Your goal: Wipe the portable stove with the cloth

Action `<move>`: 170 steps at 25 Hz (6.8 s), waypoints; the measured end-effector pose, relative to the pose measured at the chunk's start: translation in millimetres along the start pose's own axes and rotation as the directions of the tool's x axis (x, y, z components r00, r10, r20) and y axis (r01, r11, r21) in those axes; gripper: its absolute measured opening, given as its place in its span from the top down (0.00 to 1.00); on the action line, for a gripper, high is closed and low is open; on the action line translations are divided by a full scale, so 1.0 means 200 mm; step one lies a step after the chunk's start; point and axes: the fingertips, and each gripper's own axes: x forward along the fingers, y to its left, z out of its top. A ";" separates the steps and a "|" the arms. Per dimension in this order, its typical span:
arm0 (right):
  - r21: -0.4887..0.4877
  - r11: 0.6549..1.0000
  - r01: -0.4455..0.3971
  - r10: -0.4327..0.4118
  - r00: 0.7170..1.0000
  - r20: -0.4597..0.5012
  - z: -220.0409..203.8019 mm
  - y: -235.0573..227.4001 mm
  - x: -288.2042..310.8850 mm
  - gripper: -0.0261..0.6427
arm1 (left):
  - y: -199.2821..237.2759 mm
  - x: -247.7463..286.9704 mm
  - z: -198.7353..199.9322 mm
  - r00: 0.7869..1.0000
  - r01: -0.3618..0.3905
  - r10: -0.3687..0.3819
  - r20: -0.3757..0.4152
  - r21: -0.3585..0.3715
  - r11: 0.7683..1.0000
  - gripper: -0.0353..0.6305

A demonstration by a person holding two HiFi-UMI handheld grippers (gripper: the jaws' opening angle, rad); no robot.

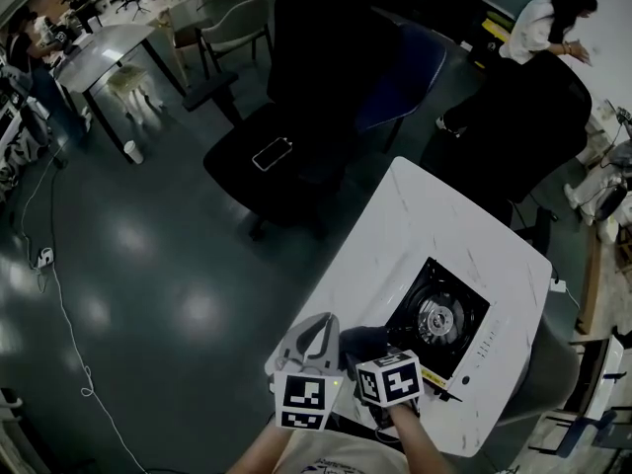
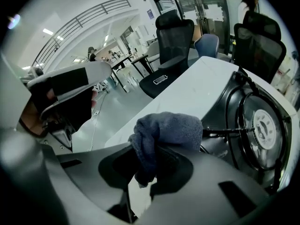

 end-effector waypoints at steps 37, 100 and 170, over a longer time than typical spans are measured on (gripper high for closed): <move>-0.036 0.998 0.058 -0.057 0.998 0.040 0.46 -0.31 -0.07 0.86 | -0.06 0.16 0.11 0.999 0.043 -0.043 0.004 0.026 0.999 0.91; 0.048 0.987 0.150 -0.155 0.981 0.119 1.01 -1.19 -0.20 0.86 | -0.39 0.65 0.24 0.987 0.137 -0.127 -0.102 0.103 0.985 0.91; 0.243 0.902 0.357 -0.375 0.926 0.032 0.07 -1.94 -0.83 0.87 | -1.12 0.57 0.17 0.967 0.241 -0.216 -0.134 0.215 0.946 0.91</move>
